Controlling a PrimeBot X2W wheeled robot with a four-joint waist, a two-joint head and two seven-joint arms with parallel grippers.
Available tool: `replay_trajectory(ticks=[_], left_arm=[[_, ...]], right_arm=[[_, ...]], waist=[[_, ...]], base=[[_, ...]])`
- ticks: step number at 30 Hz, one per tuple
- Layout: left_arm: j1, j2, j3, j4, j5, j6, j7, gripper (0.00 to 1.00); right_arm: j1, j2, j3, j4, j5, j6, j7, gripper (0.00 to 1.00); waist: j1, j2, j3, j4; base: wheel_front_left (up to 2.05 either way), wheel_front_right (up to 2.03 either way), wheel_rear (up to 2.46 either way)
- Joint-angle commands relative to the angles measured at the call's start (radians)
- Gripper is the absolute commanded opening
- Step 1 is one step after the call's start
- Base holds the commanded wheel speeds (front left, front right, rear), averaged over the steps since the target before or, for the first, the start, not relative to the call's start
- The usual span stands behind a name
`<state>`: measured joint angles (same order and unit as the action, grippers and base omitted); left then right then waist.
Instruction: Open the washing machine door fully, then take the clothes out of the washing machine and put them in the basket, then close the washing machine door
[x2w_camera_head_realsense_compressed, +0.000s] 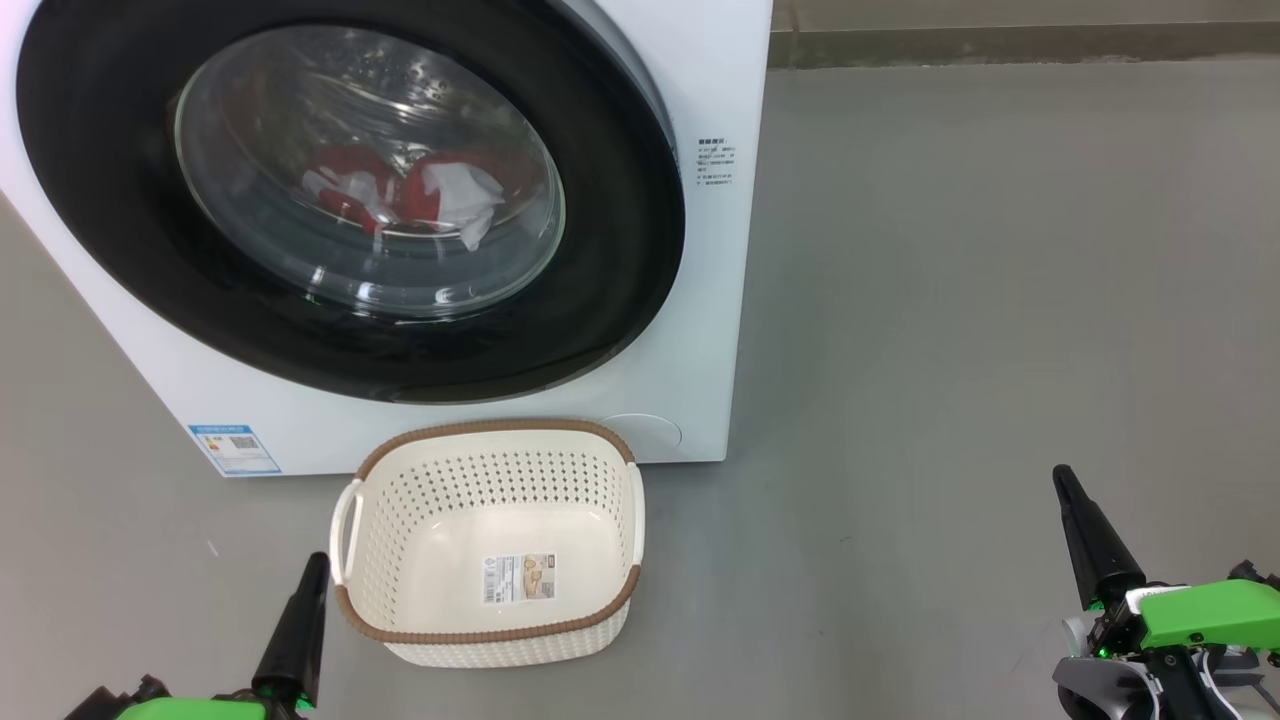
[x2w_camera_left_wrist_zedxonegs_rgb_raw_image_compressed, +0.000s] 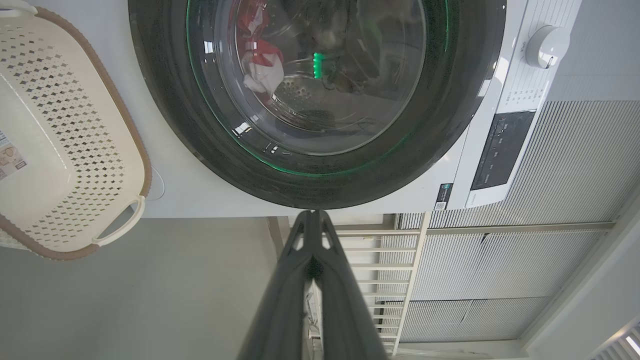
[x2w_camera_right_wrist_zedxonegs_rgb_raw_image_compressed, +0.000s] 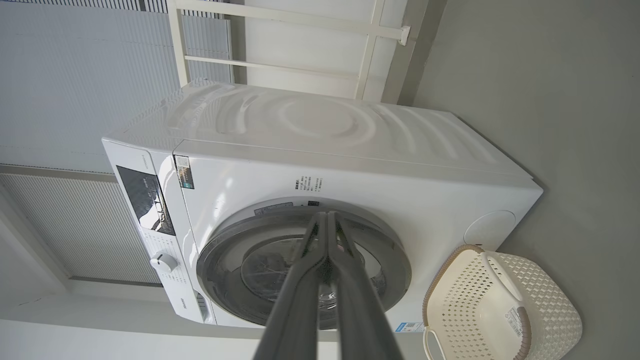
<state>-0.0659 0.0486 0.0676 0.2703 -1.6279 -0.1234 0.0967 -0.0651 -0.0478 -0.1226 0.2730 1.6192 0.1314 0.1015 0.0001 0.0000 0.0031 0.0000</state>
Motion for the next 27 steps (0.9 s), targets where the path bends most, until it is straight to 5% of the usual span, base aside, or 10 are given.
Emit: replay_trajectory(ticks=[1, 23, 24, 25, 26, 27], left_arm=[[-0.041, 0.009, 0.036, -0.026, 0.011, -0.007, 0.008, 0.00], [-0.041, 0.007, 0.039, -0.025, 0.014, -0.007, 0.011, 0.00], [0.000, -0.001, 0.003, 0.000, 0.000, 0.000, 0.000, 1.00], [0.001, -0.001, 0.001, 0.005, 0.000, 0.000, -0.001, 1.00], [0.006, -0.003, -0.001, 0.016, 0.000, 0.000, -0.002, 0.00], [0.014, -0.006, -0.002, 0.029, 0.000, 0.001, -0.002, 1.00]], right_arm=[[-0.042, -0.007, 0.014, -0.028, -0.006, -0.001, 0.007, 0.00], [-0.042, -0.005, 0.012, -0.028, -0.008, -0.001, 0.009, 0.00], [0.000, 0.001, -0.002, 0.000, 0.000, 0.000, 0.005, 1.00], [0.001, 0.002, 0.000, 0.006, 0.000, 0.000, 0.004, 1.00], [0.005, 0.005, 0.002, 0.017, 0.000, 0.000, 0.004, 0.00], [0.014, 0.011, 0.004, 0.031, 0.000, 0.000, 0.004, 1.00]], waist=[[0.0000, 0.0000, 0.000, 0.000], [0.0000, 0.0000, 0.000, 0.000], [0.0000, 0.0000, 0.000, 0.000], [0.0000, 0.0000, 0.000, 0.000], [0.0000, 0.0000, 0.000, 0.000], [0.0000, 0.0000, 0.000, 0.000]], base=[[0.00, 0.00, 0.00], [0.00, 0.00, 0.00], [0.00, 0.00, 0.00], [0.00, 0.00, 0.00], [0.00, 0.00, 0.00], [0.00, 0.00, 0.00]])
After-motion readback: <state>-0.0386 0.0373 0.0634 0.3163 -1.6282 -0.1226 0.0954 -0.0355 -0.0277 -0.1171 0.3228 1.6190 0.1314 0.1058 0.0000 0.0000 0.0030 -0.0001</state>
